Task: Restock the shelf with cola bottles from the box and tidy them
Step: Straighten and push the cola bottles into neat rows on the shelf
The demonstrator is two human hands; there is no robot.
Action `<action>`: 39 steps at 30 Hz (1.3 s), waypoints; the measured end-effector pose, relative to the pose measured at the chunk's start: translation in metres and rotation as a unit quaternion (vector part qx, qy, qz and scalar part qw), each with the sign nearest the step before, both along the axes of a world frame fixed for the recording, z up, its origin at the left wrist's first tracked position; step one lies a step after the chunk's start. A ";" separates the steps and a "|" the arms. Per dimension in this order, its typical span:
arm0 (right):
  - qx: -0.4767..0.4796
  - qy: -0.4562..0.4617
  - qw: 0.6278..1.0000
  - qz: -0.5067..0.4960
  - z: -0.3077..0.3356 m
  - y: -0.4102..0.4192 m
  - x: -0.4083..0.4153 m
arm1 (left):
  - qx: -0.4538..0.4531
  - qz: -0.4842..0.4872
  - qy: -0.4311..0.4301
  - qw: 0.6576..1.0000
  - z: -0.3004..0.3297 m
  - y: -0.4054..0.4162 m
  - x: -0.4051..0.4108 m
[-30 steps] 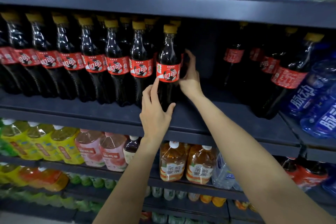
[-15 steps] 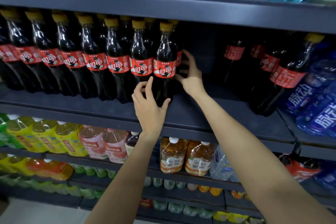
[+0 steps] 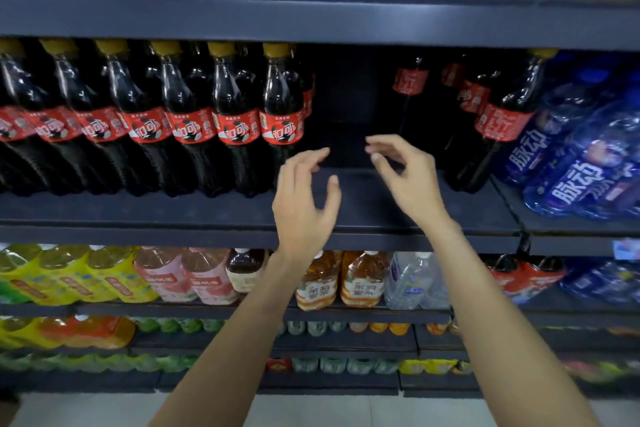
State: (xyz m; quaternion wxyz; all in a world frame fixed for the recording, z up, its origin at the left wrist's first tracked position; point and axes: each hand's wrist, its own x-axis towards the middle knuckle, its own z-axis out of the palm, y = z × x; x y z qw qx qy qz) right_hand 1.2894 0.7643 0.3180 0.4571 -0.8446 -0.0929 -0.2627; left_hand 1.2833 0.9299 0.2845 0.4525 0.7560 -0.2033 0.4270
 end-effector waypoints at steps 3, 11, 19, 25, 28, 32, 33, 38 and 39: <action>0.009 -0.055 0.991 -0.125 -0.003 -0.041 -0.023 | 0.038 -0.095 -0.020 0.995 0.016 -0.035 0.002; -0.003 -0.060 0.933 -0.355 -0.017 -0.108 0.000 | -0.018 -0.140 0.298 0.944 0.011 -0.129 0.114; 0.049 -0.053 0.944 -0.323 -0.019 -0.129 0.015 | -0.027 -0.256 0.319 0.912 0.015 -0.164 0.186; 0.095 -0.053 0.976 -0.190 -0.020 -0.123 0.007 | -0.015 -0.164 0.269 0.949 0.012 -0.161 0.192; 0.088 -0.044 0.985 -0.140 -0.012 -0.106 0.018 | -0.023 -0.063 0.235 0.970 0.011 -0.153 0.180; 0.091 -0.032 0.990 -0.103 -0.003 -0.088 0.048 | 0.003 0.079 0.200 0.977 0.009 -0.125 0.174; 0.097 -0.031 0.990 -0.095 -0.003 -0.083 0.056 | 0.004 0.099 0.196 0.976 0.009 -0.120 0.175; 0.090 -0.024 0.994 -0.065 -0.006 -0.063 0.097 | -0.040 0.164 0.226 0.959 0.011 -0.118 0.189; 0.082 -0.026 0.994 -0.060 -0.008 -0.059 0.105 | -0.052 0.174 0.233 0.955 0.011 -0.120 0.192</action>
